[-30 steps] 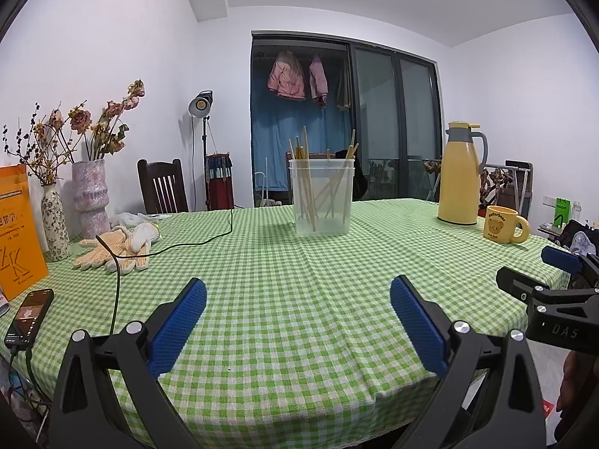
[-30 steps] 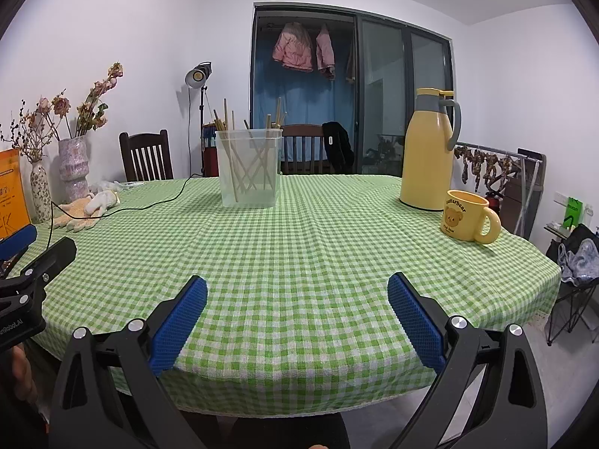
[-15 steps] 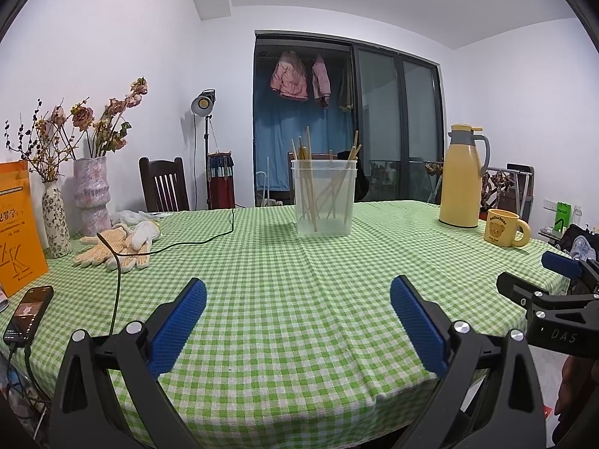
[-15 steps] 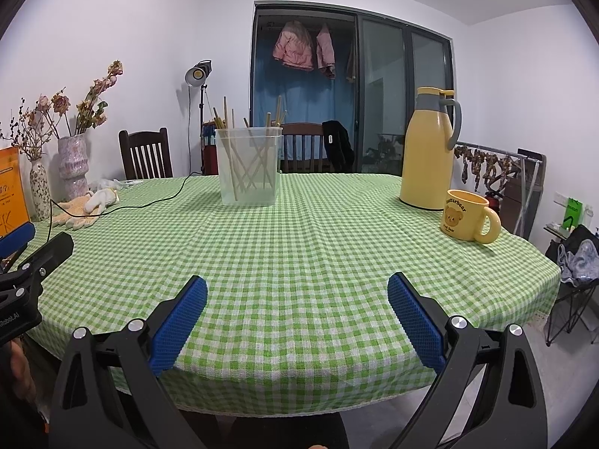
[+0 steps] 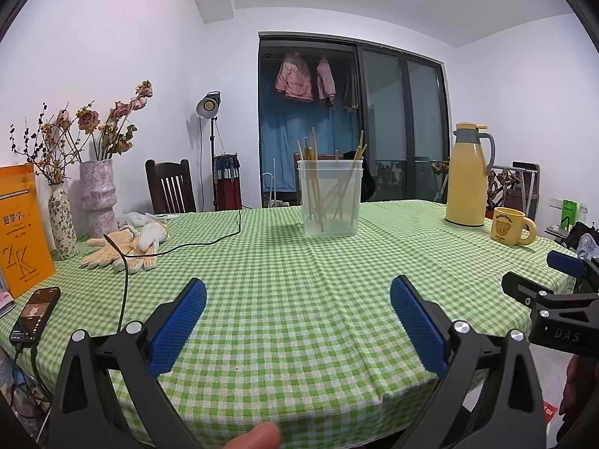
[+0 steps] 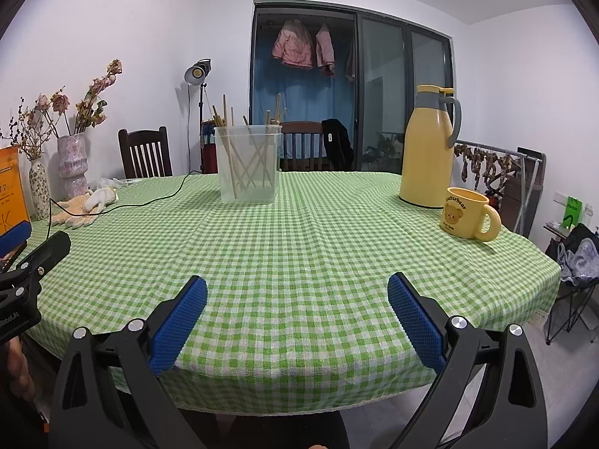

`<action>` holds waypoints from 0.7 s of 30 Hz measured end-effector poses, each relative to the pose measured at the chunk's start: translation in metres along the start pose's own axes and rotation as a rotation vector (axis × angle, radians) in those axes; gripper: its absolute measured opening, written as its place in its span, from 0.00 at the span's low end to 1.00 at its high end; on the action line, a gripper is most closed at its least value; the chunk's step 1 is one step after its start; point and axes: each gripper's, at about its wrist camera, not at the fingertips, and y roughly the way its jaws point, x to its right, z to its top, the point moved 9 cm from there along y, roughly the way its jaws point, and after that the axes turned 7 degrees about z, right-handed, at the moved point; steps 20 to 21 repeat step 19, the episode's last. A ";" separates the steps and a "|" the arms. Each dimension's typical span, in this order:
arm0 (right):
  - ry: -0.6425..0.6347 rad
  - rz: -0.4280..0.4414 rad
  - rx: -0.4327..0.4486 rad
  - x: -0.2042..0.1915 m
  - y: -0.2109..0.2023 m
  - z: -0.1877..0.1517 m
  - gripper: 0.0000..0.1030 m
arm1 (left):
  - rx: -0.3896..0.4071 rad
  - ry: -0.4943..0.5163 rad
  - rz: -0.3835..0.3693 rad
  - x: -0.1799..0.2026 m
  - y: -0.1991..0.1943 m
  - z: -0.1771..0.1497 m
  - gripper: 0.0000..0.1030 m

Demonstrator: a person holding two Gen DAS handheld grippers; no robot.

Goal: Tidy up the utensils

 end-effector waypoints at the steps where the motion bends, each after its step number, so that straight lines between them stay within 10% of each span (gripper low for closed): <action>1: 0.001 -0.001 0.000 0.000 0.000 0.000 0.90 | 0.000 0.000 0.002 0.000 0.000 0.000 0.93; 21: -0.022 -0.021 0.019 0.004 0.011 -0.002 0.90 | 0.029 -0.014 0.011 -0.005 0.016 0.010 0.93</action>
